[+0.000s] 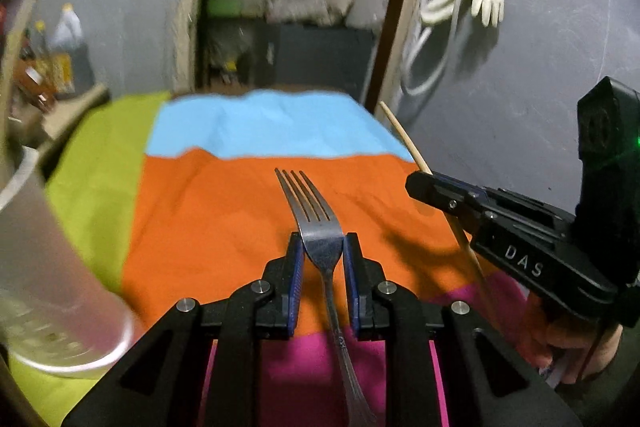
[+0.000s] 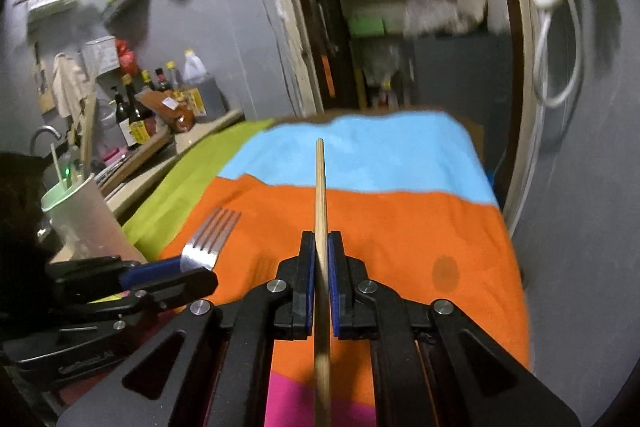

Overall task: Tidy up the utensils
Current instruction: 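Carry the fork and chopstick over the white caddy and lower them in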

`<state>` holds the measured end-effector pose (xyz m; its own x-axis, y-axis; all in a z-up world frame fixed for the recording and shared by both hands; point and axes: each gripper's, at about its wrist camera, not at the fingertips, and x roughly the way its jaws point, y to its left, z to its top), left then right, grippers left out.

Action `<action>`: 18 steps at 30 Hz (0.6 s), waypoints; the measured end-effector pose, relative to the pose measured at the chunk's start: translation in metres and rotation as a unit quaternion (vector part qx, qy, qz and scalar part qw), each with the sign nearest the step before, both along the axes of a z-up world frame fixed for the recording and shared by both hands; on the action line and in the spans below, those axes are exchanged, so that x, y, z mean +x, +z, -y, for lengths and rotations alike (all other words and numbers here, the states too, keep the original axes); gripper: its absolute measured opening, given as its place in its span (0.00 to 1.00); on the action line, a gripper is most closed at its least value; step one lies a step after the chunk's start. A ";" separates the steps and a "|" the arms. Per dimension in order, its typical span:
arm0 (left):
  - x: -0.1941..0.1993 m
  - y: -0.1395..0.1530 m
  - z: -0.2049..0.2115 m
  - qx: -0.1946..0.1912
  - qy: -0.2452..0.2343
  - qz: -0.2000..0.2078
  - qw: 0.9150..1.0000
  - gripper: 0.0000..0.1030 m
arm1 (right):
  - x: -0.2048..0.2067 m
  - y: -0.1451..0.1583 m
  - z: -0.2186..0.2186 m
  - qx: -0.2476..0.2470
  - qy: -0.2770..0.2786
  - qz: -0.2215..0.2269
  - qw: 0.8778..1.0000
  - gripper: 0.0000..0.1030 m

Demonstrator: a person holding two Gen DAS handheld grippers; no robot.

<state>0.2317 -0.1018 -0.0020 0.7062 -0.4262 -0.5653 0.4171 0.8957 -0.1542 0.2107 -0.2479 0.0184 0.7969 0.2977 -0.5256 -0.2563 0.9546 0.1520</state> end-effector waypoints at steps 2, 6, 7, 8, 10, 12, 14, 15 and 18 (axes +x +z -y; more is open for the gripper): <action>-0.011 0.005 0.000 0.009 0.014 0.034 0.999 0.15 | -0.007 0.005 -0.004 -0.003 -0.002 0.021 1.000 0.04; -0.030 0.016 0.002 0.022 0.027 0.094 0.995 0.15 | -0.020 0.014 -0.011 0.000 0.001 0.061 0.998 0.04; -0.035 0.017 0.001 0.023 0.032 0.105 0.994 0.14 | -0.023 0.016 -0.013 0.001 0.001 0.070 0.998 0.04; -0.036 0.014 0.004 0.023 0.034 0.114 0.993 0.01 | -0.026 0.019 -0.014 0.006 0.003 0.077 0.997 0.04; -0.040 0.017 0.006 0.029 0.042 0.130 0.990 0.00 | -0.030 0.023 -0.014 0.016 0.006 0.089 0.996 0.04; -0.044 0.020 0.002 0.026 0.040 0.140 0.989 0.00 | -0.033 0.029 -0.017 0.028 0.010 0.102 0.994 0.04; -0.046 0.021 -0.002 0.019 0.043 0.141 0.989 0.00 | -0.035 0.036 -0.024 0.031 0.012 0.112 0.993 0.04; -0.047 0.022 -0.005 0.017 0.045 0.141 0.989 0.00 | -0.036 0.039 -0.026 0.035 0.014 0.117 0.992 0.04; -0.053 0.033 -0.016 0.008 0.049 0.147 0.988 0.00 | -0.042 0.049 -0.033 0.044 0.019 0.139 0.989 0.04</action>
<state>0.1791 -0.0863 0.0305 0.8781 -0.3401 -0.3365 0.3528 0.9354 -0.0248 0.1689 -0.2146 0.0676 0.8948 0.3645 -0.2577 -0.3347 0.9298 0.1531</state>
